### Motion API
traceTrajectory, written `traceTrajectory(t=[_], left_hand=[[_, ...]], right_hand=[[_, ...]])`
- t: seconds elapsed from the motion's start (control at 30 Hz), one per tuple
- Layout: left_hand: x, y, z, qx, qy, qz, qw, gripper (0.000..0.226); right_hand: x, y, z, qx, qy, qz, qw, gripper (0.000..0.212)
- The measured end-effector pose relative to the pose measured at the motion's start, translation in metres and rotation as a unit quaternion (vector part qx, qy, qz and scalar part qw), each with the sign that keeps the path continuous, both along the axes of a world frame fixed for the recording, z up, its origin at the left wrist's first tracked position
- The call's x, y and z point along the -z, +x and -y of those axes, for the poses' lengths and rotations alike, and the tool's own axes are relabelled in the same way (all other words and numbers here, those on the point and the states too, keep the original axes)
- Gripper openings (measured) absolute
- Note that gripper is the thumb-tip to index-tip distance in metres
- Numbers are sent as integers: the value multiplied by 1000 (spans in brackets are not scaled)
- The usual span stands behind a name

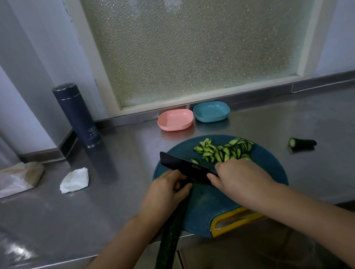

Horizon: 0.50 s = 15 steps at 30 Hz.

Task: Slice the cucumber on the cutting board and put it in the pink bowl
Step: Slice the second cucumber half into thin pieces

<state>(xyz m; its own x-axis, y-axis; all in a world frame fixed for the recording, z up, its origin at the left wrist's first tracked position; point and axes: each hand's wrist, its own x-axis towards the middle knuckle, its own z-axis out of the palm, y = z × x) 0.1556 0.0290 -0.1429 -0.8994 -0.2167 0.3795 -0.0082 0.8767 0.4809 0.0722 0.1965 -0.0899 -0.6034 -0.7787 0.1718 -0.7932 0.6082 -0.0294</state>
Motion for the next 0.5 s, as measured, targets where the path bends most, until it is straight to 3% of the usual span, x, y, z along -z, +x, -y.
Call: traceTrajectory(t=[0.5], left_hand=[[0, 0, 0, -3, 3, -3, 1000, 13]], right_hand=[[12, -1, 18, 13, 33, 0, 999, 41]])
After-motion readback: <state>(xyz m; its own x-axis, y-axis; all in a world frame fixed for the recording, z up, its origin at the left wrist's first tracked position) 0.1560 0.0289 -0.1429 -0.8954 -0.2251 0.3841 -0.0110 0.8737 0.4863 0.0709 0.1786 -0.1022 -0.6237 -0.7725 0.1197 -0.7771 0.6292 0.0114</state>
